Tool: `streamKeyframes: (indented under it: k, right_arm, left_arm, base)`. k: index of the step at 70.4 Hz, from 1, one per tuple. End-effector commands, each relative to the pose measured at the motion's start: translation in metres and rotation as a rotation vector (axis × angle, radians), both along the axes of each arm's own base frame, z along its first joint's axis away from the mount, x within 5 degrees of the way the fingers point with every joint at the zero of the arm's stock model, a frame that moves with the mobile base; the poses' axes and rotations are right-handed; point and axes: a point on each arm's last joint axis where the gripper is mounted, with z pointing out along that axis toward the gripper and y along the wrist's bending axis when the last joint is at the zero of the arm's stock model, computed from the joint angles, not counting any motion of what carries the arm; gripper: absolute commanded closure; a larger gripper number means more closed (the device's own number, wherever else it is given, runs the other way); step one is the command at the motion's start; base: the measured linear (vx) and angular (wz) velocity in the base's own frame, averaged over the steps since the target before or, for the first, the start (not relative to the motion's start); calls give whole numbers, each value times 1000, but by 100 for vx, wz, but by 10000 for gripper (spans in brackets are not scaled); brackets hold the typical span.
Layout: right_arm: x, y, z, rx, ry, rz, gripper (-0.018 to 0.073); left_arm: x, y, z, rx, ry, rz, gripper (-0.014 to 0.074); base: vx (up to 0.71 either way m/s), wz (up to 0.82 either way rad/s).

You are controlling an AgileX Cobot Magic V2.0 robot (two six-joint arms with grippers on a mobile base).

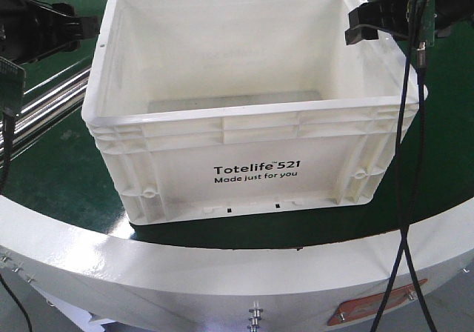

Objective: Place moving items into box and shelve
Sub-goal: 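Move both grippers down onto the tote's side rims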

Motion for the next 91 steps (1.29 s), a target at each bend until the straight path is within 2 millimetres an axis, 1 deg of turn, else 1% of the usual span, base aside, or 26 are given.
streamKeyframes:
  k: [1, 8, 20, 27, 35, 42, 54, 60, 66, 72, 88, 91]
  right_arm:
    - [-6, -1, 30, 27, -108, -10, 2]
    - [-7, -1, 34, 26, -96, -4, 2]
    - [-2, 0, 45, 41, -85, -13, 2]
    - [2, 1, 42, 36, -45, -4, 2]
    - [8, 2, 31, 33, -4, -3, 2]
    - [10, 2, 26, 32, 13, -2, 2]
    - [11, 3, 23, 34, 27, -4, 2]
    - [11, 3, 23, 34, 27, -4, 16]
    - [11, 3, 23, 34, 27, -4, 57]
    - [11, 3, 23, 35, 27, -4, 128]
    - [12, 3, 22, 32, 32, -3, 419]
    - [13, 3, 20, 30, 37, -1, 455]
  left_arm:
    - [-3, 2, 25, -44, -125, 8, 27]
    - [-3, 2, 25, -43, -122, 8, 27]
    - [-3, 2, 25, -42, -118, 8, 27]
    - [-4, 2, 24, -40, -112, 8, 27]
    - [-4, 2, 24, -39, -105, 7, 27]
    - [-4, 2, 23, -37, -99, 7, 27]
    - [-4, 2, 23, -36, -93, 7, 27]
    - [-4, 2, 22, -34, -86, 7, 27]
    - [-5, 2, 21, -32, -78, 6, 27]
    - [-5, 2, 21, -31, -73, 6, 27]
    - [-5, 2, 21, -30, -70, 6, 27]
    - [-5, 2, 21, -30, -70, 6, 27]
  base:
    - [0, 0]
    - [0, 0]
    - [0, 0]
    - [0, 0]
    - [0, 0]
    - [0, 0]
    - [0, 0]
    - [0, 0]
    - [0, 0]
    - [0, 0]
    - [0, 0]
    - [0, 0]
